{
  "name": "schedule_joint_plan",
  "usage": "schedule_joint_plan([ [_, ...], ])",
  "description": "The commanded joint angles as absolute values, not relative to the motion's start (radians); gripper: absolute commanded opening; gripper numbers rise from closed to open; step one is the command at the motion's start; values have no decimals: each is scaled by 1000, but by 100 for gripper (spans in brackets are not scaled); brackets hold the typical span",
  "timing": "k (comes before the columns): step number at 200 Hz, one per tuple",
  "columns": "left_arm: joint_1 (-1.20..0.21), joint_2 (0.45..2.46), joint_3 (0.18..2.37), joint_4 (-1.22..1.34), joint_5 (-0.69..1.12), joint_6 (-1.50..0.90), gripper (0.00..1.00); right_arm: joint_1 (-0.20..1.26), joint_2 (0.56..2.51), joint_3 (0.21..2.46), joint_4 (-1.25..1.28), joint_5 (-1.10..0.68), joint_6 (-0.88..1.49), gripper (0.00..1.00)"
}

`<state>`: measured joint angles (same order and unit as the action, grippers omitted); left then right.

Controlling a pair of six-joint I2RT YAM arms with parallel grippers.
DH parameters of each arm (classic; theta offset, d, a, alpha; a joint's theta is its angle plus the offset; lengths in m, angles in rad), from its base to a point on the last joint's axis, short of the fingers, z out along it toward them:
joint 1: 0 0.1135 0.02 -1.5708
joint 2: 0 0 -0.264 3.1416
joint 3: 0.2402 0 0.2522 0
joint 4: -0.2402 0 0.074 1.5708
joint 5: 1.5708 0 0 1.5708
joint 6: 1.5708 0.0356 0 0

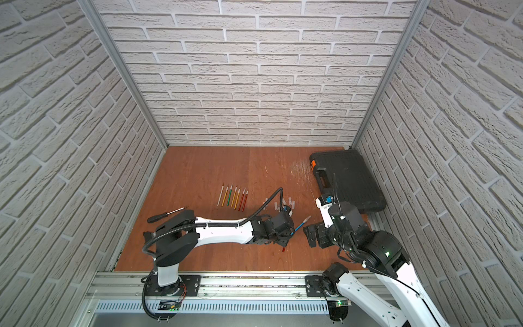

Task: Remove protective caps from carving knives
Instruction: Pick up the carving knife from the center of the board.

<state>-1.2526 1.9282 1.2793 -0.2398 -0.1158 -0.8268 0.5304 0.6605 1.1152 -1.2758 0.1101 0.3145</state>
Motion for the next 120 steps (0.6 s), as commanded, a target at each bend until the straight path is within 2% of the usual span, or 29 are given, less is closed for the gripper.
schedule_joint_plan([
  [1, -1261, 1954, 1310, -276, -111, -817, 30, 537, 653, 1125, -1254, 136, 322, 100],
  [120, -1277, 2039, 1377, -352, -139, -844, 25, 537, 646, 1100, -1233, 149, 345, 100],
])
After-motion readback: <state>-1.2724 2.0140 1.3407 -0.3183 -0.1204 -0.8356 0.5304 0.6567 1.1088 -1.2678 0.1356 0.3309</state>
